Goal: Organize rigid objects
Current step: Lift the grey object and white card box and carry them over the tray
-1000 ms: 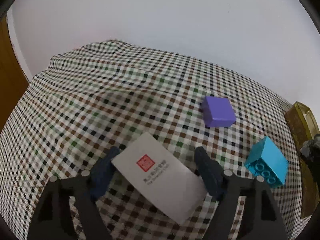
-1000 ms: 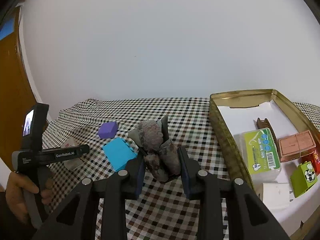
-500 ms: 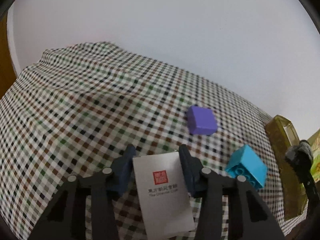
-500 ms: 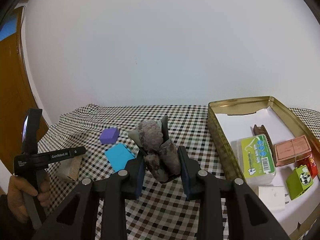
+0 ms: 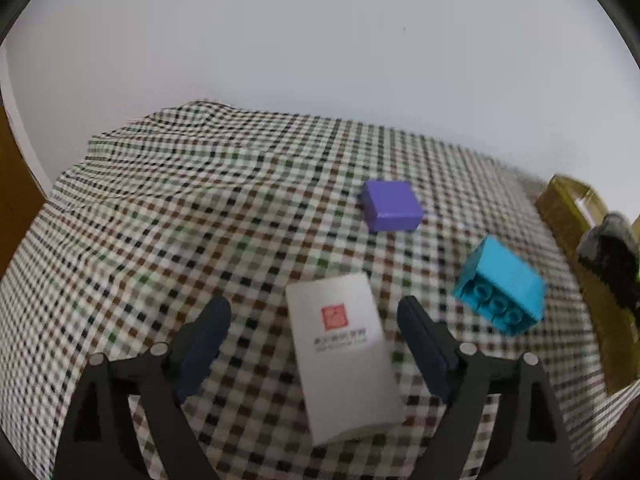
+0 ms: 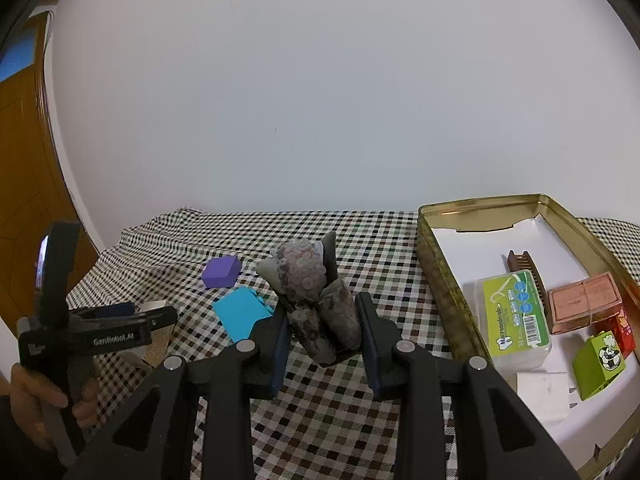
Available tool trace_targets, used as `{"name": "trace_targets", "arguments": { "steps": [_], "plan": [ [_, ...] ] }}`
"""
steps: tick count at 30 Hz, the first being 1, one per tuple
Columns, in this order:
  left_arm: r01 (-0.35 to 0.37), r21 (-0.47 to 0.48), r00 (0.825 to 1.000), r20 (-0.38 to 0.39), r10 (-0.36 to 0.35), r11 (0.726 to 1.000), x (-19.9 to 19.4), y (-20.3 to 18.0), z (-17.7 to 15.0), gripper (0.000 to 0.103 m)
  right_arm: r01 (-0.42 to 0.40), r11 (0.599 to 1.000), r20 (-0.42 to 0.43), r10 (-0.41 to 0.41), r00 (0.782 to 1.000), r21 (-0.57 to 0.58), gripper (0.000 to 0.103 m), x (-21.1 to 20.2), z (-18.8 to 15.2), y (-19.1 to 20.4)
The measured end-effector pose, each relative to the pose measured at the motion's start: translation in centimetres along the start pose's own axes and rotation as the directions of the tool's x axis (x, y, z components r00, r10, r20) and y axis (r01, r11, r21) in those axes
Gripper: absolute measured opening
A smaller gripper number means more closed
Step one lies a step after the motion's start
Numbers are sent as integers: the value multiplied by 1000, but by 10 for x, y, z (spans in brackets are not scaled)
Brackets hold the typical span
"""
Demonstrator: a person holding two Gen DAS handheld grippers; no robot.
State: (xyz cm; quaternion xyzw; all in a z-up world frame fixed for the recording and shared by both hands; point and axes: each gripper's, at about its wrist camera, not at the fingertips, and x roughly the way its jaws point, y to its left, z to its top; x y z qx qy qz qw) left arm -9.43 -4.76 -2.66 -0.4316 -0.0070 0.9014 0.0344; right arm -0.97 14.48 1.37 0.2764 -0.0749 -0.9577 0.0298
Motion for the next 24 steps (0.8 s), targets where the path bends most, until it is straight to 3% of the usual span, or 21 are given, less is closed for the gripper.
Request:
{"name": "trace_targets", "arguments": {
  "steps": [1, 5, 7, 10, 13, 18, 24],
  "plan": [
    [-14, 23, 1000, -12, 15, 1000, 4, -4, -1, 58, 1, 1000, -1, -1, 1000, 0, 34, 0, 0, 0],
    [-28, 43, 1000, -4, 28, 999, 8, -6, -2, 52, 4, 1000, 8, -4, 1000, 0, 34, -1, 0, -1],
    [-17, 28, 1000, -1, 17, 999, 8, -3, 0, 41, 6, 1000, 17, -6, 1000, 0, 34, -3, 1, 0],
    [13, -20, 1000, 12, -12, 1000, 4, 2, 0, 40, -3, 1000, 29, 3, 1000, 8, 34, -5, 1, -2],
    [68, -121, 993, 104, -55, 990, -9, 14, 1, 40, -21, 1000, 51, 20, 999, 18, 34, -11, 3, -1],
    [40, -103, 967, 254, -13, 994, -35, 3, -1, 40, -40, 999, 87, 38, 995, 24, 34, -19, 7, -3],
    [77, -90, 954, 297, -47, 993, -50, -24, -4, 40, -57, 998, 116, 54, 992, 26, 34, -28, 9, -3]
  ]
}}
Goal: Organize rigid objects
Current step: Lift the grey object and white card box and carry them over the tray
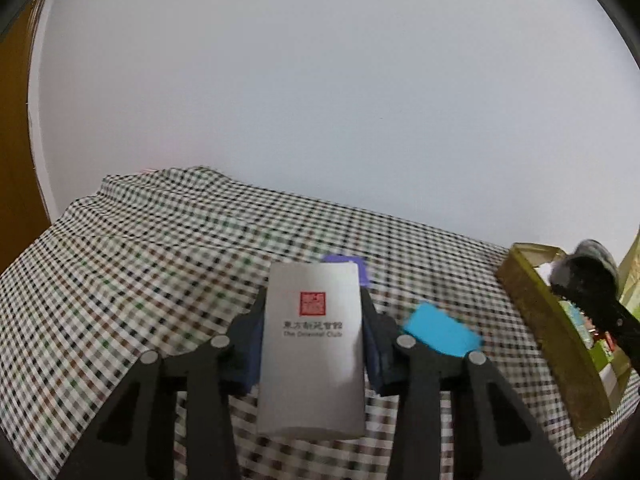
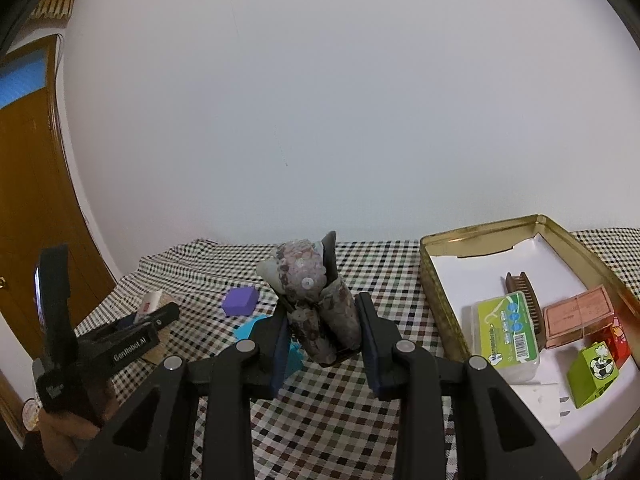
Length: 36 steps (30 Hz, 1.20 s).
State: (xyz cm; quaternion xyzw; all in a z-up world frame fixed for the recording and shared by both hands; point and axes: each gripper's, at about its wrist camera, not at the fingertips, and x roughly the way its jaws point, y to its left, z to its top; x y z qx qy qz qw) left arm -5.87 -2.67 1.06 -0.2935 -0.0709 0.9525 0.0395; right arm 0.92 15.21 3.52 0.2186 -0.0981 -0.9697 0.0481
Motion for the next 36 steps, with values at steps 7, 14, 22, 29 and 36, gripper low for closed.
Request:
{"name": "trace_targets", "arguments": {
  "steps": [7, 14, 22, 29, 36],
  "plan": [
    [41, 42, 999, -3, -41, 998, -3, -33, -2, 40, 0, 1000, 9, 0, 1000, -9, 34, -7, 1, -3],
    [62, 61, 998, -7, -62, 996, -6, -51, -4, 40, 38, 999, 22, -38, 999, -15, 34, -10, 3, -11],
    [85, 78, 996, -11, -84, 993, -6, -78, -4, 40, 70, 998, 46, -70, 996, 0, 34, -18, 9, -26],
    [137, 81, 990, -22, -136, 987, -4, -107, -1, 40, 98, 995, 66, -98, 993, 14, 34, -28, 15, -44],
    [167, 112, 986, -19, -166, 980, -13, -142, -6, 40, 144, 989, 50, -146, 988, 45, 34, -29, 18, -70]
  ]
}}
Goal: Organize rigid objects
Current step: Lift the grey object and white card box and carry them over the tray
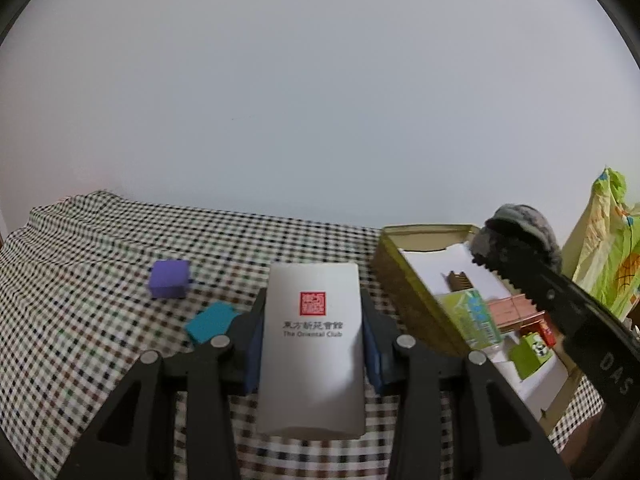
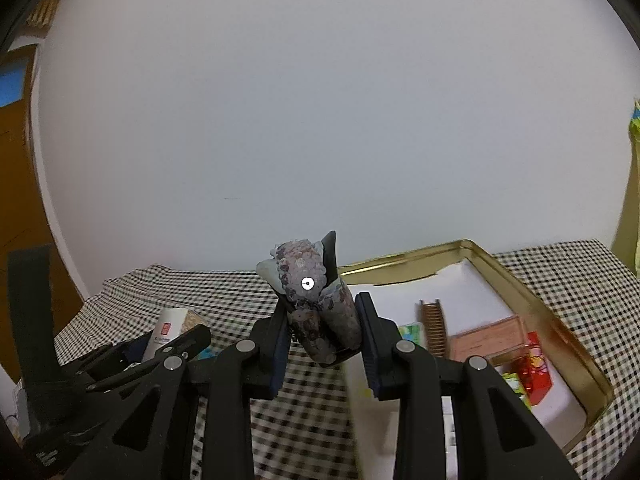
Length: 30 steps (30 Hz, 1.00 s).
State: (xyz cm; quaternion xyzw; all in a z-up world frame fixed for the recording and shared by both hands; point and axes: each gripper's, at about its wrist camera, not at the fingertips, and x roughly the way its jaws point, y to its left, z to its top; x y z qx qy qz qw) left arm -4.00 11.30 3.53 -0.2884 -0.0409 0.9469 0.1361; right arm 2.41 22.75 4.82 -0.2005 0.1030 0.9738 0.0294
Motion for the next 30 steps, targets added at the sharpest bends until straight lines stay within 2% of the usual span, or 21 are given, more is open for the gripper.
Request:
{"name": "trace_targets", "arguments": {
  "steps": [4, 15, 30],
  "plan": [
    [17, 13, 1000, -1, -17, 1000, 3, -14, 2, 40, 2, 999, -8, -2, 1000, 35, 34, 2, 2, -11],
    [73, 60, 997, -2, -73, 995, 5, -56, 5, 40, 79, 996, 22, -80, 997, 27, 34, 0, 10, -43],
    [144, 132, 990, -31, -141, 981, 19, -119, 2, 40, 219, 975, -45, -217, 975, 40, 34, 21, 11, -105]
  ]
}}
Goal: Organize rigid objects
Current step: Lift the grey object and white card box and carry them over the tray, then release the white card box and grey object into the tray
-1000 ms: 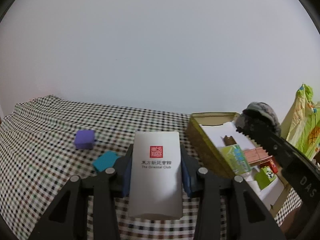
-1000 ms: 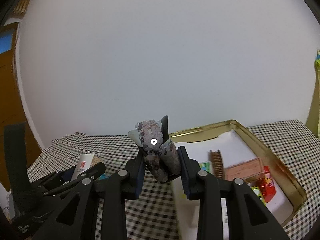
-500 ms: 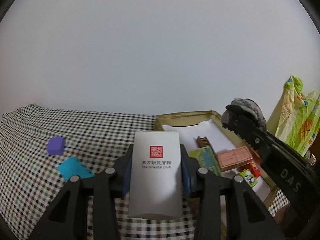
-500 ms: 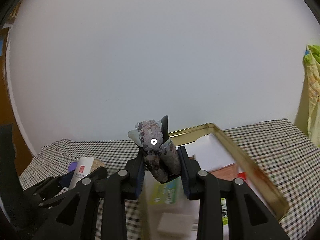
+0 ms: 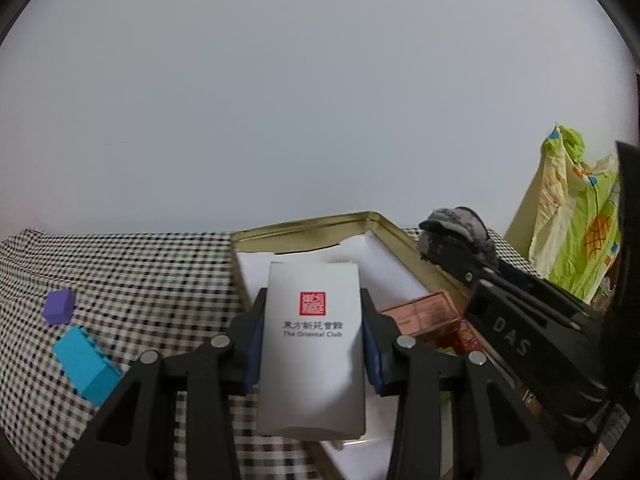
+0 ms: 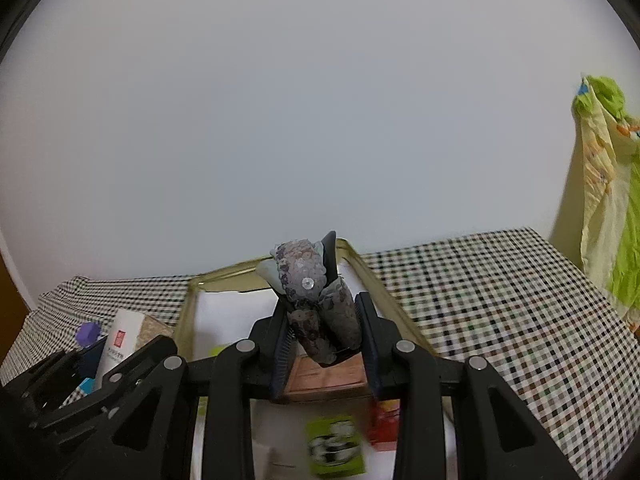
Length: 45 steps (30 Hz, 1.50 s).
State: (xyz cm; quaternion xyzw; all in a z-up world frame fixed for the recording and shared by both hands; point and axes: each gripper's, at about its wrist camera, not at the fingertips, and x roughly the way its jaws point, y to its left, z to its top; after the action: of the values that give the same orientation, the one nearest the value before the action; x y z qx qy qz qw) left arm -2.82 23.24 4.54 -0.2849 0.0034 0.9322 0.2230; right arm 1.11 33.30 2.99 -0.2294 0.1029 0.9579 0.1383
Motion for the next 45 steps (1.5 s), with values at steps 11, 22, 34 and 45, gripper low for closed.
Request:
{"name": "trace_targets", "arguments": {
  "steps": [11, 22, 34, 45],
  "plan": [
    [-5, 60, 998, -58, 8, 998, 17, -22, -6, 40, 50, 999, -31, -50, 998, -5, 34, 5, -2, -21],
    [-11, 78, 994, -110, 19, 997, 30, -19, -15, 40, 59, 998, -51, -60, 997, -24, 34, 12, -3, -20],
    [-25, 147, 988, -150, 47, 989, 35, -24, -18, 40, 56, 997, -108, -61, 992, -45, 34, 20, -7, -13],
    [-41, 180, 985, -158, 70, 983, 37, -27, -19, 40, 54, 997, -124, -60, 990, -47, 34, 26, -9, -10]
  ]
}}
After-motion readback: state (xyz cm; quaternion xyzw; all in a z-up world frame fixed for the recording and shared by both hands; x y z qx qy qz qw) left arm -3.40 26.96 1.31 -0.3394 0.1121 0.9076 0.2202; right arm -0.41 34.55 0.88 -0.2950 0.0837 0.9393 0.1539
